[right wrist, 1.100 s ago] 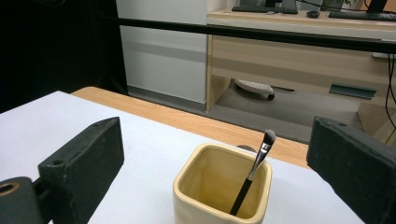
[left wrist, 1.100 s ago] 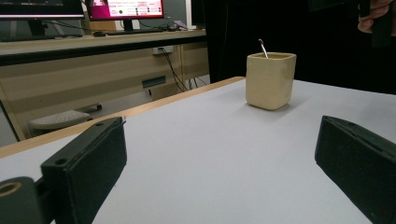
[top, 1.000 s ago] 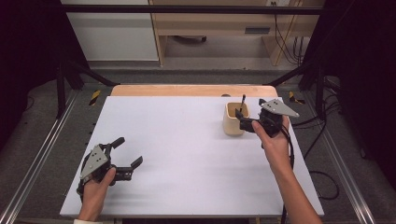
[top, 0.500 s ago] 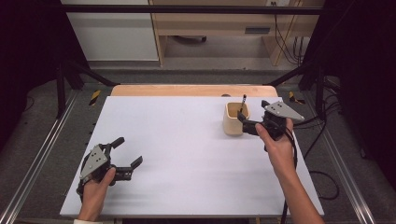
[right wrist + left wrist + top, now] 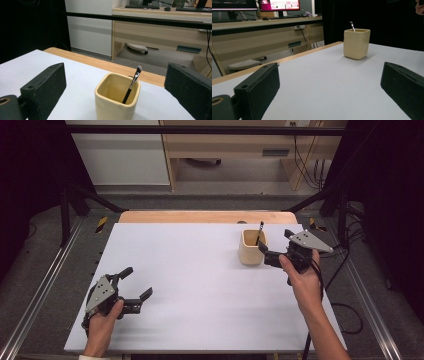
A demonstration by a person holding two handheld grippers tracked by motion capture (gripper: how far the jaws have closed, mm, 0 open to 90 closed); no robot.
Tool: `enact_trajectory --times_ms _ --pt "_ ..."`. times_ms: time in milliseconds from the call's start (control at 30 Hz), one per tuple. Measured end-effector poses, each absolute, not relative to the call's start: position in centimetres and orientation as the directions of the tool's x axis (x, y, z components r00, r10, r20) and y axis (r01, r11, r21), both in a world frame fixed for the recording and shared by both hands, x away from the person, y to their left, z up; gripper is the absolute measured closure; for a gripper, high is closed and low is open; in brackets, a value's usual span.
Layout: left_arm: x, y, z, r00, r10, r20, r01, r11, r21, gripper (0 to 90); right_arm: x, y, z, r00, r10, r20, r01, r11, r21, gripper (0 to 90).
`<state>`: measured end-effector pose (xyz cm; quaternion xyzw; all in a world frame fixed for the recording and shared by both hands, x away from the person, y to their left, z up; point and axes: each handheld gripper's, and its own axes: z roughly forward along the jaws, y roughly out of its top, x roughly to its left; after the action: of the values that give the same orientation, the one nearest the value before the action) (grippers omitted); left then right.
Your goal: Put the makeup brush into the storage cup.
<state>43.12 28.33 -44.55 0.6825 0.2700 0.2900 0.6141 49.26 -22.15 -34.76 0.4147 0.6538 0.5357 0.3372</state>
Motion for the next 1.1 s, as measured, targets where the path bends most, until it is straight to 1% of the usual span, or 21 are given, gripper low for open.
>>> enact_trajectory --times_ms 367,667,733,1100 --pt "43.2 27.7 -44.5 0.696 0.715 0.063 0.016 -0.103 0.995 2.2 47.9 -23.5 -34.5 -0.422 0.907 -0.001 0.179 0.084 0.98 3.9" --pt "43.4 27.2 -43.6 0.7 0.711 0.06 0.015 -0.098 0.995 2.1 46.6 -24.3 -34.1 -0.425 0.905 -0.013 0.165 0.092 0.982 4.2" --pt "43.4 27.1 -43.4 0.698 0.713 0.065 0.015 -0.105 0.994 2.1 46.4 -24.6 -34.1 -0.425 0.905 -0.028 0.157 0.104 0.982 4.5" --pt "42.4 27.2 -43.5 0.691 0.72 0.067 0.025 -0.116 0.993 2.0 45.3 -25.4 -34.8 -0.421 0.907 -0.021 0.16 0.097 0.982 4.8"
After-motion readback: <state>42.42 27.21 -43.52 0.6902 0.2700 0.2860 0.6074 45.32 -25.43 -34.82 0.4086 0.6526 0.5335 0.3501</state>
